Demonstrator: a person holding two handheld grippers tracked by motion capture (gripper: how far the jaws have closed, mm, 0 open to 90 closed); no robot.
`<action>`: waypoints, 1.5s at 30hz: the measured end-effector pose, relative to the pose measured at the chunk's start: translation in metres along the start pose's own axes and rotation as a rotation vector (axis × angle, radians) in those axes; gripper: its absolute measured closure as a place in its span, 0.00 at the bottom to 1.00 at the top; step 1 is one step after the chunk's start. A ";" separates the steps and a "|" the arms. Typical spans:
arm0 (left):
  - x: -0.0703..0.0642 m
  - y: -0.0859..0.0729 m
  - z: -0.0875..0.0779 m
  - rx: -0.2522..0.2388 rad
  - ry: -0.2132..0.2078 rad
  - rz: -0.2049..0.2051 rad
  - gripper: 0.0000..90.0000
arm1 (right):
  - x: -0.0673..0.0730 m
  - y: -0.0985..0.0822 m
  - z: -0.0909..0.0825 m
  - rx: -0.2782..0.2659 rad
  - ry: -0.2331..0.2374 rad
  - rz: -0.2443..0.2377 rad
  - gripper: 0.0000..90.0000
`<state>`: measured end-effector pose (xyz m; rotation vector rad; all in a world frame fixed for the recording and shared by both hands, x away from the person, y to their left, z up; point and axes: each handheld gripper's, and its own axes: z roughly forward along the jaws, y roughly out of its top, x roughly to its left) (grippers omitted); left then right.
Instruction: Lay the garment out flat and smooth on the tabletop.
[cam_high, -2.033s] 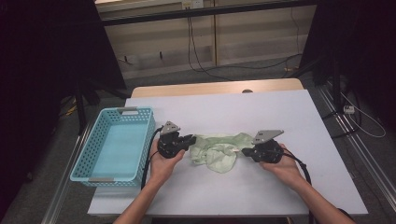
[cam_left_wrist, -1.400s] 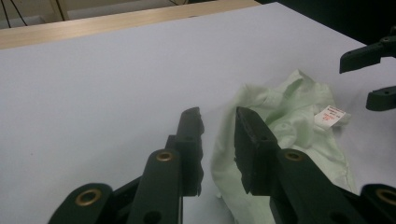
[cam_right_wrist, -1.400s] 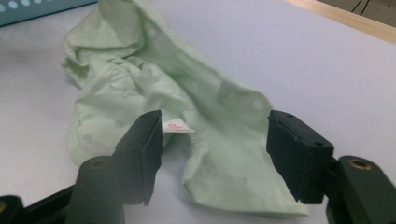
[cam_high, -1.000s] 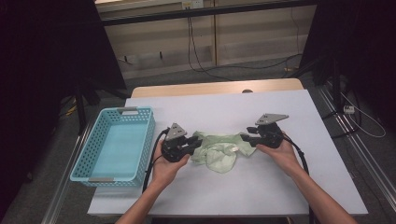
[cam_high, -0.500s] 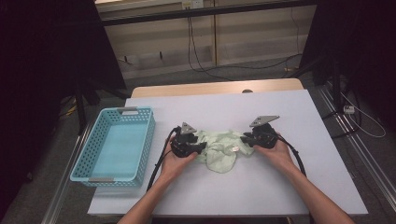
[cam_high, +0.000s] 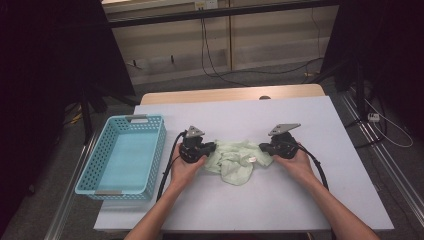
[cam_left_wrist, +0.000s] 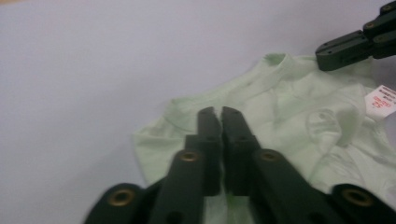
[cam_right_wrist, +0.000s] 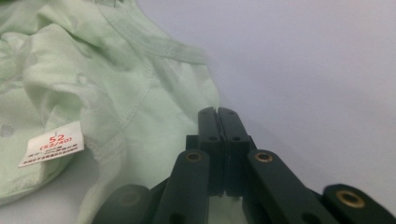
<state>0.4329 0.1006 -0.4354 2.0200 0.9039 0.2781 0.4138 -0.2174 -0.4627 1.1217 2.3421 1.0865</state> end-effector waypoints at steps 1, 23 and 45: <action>0.001 0.001 -0.002 -0.008 0.000 -0.008 0.99 | -0.001 0.000 -0.001 -0.006 -0.002 0.004 1.00; 0.011 0.012 -0.004 -0.043 0.091 -0.014 0.82 | -0.013 0.001 -0.012 -0.037 -0.048 0.043 1.00; 0.028 0.012 0.050 0.139 0.150 0.019 0.60 | -0.014 0.002 -0.013 -0.056 -0.054 0.044 1.00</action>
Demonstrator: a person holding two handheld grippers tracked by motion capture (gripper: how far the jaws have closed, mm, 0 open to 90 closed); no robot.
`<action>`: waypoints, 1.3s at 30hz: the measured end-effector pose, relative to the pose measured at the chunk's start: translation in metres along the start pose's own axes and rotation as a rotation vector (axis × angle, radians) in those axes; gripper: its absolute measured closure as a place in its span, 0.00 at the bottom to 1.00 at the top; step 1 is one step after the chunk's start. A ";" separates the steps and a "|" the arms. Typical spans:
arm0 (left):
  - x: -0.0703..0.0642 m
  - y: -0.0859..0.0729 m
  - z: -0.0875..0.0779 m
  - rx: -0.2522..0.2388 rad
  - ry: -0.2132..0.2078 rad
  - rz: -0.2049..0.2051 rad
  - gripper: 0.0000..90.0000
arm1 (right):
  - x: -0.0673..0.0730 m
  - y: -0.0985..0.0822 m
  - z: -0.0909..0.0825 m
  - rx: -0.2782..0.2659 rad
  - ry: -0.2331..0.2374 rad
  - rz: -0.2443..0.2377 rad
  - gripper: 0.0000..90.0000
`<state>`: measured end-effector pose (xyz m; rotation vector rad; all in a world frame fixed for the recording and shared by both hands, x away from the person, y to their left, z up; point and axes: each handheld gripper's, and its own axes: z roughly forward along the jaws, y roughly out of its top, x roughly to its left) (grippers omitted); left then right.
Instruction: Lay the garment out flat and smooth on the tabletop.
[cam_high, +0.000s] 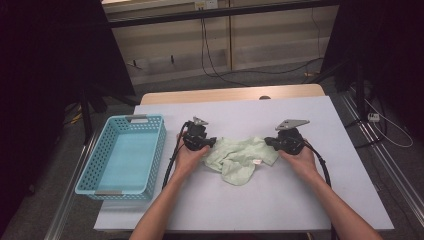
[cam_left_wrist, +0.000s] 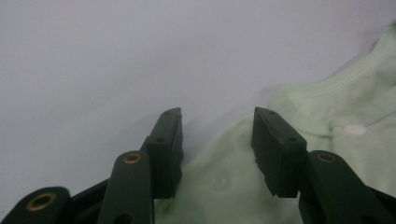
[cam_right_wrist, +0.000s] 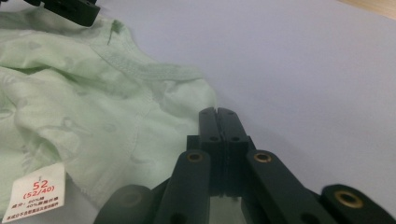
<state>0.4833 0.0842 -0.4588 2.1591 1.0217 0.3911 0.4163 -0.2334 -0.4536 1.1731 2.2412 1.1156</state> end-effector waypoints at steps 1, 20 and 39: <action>0.000 -0.002 0.000 -0.009 -0.007 -0.004 0.60 | 0.000 0.000 0.000 0.000 -0.001 -0.001 1.00; -0.007 0.005 -0.046 -0.135 -0.143 -0.026 1.00 | -0.013 0.011 -0.020 -0.041 -0.036 0.023 1.00; 0.020 0.017 -0.026 -0.149 -0.062 -0.120 1.00 | -0.031 0.044 0.008 -0.047 -0.117 0.003 1.00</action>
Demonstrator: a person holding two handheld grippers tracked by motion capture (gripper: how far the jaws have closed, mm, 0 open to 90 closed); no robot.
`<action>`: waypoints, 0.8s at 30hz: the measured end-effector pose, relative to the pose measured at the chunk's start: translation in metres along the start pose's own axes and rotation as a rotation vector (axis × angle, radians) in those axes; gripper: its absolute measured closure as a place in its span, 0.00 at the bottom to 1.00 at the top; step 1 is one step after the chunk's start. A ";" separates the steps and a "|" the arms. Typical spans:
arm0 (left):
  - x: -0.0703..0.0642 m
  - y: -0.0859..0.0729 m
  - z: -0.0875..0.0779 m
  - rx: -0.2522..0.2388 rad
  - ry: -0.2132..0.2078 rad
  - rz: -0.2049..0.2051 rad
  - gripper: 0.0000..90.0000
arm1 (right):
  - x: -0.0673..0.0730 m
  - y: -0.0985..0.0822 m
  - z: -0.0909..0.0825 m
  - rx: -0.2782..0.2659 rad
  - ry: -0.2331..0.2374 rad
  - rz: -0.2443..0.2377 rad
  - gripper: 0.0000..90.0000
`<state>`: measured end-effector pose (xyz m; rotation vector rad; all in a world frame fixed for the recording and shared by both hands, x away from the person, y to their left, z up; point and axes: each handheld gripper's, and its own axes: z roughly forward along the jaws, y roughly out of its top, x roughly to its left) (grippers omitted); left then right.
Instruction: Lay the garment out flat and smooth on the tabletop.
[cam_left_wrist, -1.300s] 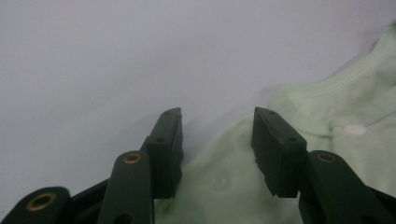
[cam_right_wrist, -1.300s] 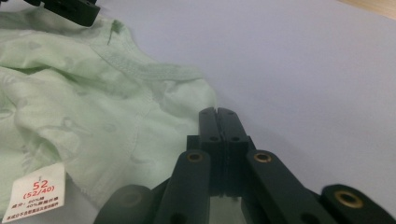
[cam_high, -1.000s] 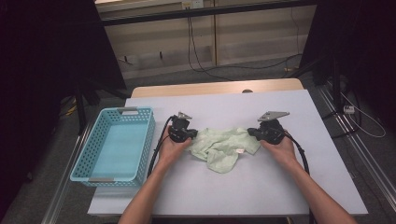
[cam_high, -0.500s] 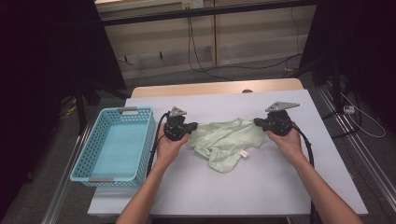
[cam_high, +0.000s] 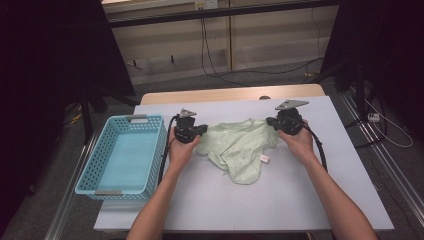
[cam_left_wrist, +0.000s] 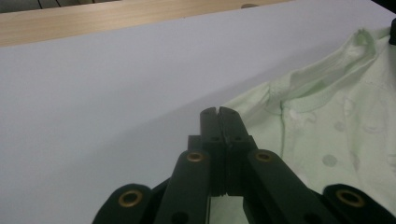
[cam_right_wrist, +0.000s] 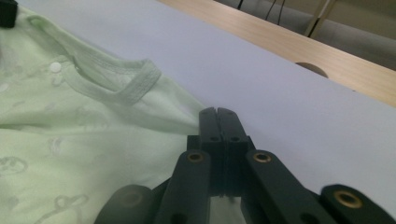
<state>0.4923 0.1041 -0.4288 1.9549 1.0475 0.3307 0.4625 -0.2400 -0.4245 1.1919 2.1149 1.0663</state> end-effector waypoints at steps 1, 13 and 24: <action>-0.001 0.001 0.001 0.000 -0.008 -0.003 1.00 | -0.001 0.000 0.000 -0.001 -0.010 0.000 1.00; 0.002 0.005 0.015 0.019 0.001 0.002 1.00 | -0.009 -0.005 0.018 0.049 -0.042 0.004 1.00; 0.008 0.004 0.006 0.003 0.069 0.040 0.72 | -0.019 -0.010 0.005 0.016 -0.072 0.057 0.73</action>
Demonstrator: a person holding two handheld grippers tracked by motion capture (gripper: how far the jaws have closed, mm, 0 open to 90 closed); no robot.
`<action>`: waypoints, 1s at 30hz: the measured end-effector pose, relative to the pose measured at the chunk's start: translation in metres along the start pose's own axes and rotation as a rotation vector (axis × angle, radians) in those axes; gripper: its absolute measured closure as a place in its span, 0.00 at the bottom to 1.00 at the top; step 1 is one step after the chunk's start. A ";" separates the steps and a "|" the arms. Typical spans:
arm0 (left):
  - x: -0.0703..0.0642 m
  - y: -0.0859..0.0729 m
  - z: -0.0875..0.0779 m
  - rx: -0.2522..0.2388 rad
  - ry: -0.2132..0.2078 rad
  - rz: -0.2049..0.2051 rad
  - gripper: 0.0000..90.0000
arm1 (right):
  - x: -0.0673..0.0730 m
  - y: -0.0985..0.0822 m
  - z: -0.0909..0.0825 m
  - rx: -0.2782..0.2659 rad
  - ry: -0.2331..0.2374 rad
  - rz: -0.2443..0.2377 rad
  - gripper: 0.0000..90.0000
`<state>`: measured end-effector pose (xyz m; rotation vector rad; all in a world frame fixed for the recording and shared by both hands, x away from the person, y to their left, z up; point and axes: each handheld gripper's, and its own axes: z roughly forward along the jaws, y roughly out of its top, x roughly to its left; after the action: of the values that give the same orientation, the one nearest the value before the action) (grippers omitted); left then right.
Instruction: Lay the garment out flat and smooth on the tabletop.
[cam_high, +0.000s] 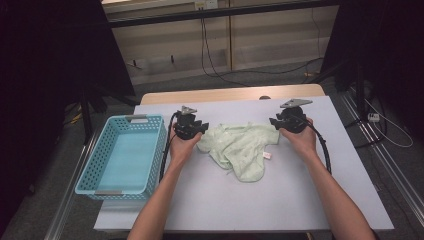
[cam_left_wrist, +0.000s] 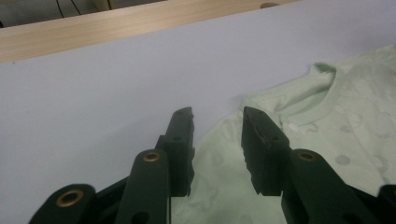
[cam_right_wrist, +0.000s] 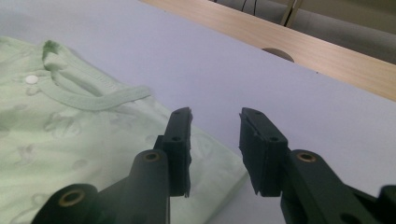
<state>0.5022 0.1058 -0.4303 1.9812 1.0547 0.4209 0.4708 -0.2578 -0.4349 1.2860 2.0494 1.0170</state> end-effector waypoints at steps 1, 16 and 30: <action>-0.001 -0.001 -0.001 0.004 -0.003 -0.001 0.71 | -0.002 -0.002 -0.001 0.001 0.006 0.010 0.73; 0.007 -0.011 0.011 0.028 -0.017 -0.003 0.65 | -0.015 -0.014 0.031 0.109 0.019 0.069 0.79; -0.003 -0.012 0.015 0.041 -0.024 0.017 0.40 | -0.024 -0.010 0.034 0.095 -0.061 0.064 0.98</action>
<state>0.5032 0.0991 -0.4480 2.0280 1.0399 0.3861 0.5011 -0.2715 -0.4624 1.4220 2.0439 0.9066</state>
